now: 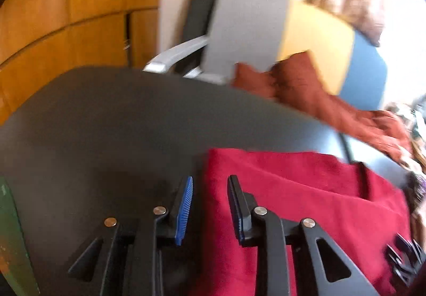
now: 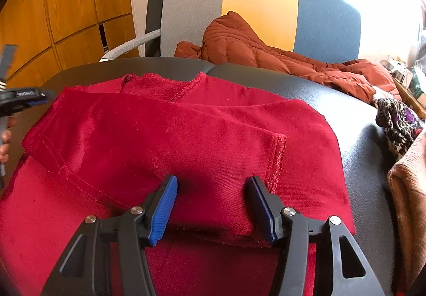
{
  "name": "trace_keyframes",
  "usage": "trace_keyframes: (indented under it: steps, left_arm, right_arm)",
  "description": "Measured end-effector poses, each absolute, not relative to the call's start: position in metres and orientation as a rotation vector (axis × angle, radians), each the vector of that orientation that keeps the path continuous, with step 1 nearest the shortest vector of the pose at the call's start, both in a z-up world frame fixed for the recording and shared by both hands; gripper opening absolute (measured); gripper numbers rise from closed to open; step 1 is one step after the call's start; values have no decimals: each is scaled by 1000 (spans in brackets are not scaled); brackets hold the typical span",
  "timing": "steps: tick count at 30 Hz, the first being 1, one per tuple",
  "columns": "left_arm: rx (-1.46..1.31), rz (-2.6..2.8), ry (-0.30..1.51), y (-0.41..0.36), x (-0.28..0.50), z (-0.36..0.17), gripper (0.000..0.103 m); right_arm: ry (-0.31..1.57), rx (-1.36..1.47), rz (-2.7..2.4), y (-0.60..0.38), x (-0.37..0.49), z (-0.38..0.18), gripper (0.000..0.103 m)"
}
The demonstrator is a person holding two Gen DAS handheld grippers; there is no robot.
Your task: Fold clothes
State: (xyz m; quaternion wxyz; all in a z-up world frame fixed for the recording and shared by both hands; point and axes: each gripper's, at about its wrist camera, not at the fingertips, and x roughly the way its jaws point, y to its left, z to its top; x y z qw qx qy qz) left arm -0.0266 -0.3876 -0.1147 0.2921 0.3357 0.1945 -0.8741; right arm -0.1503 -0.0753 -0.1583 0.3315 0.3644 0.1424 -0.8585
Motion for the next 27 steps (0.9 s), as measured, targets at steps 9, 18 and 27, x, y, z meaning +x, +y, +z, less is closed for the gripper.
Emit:
trace_keyframes:
  steps: [9,18,27]
  left_arm:
    - [1089,-2458,395,-309,-25,-146,28]
    - [1077,-2462,418,-313,-21,-153,33]
    - [1068,-2474,420,-337,-74,-157,36]
  right_arm:
    - [369,939,-2220,-83,-148,-148,59]
    - [408,949,-2178,-106,-151,-143,63]
    - [374,982,-2211,-121,-185,-157,73]
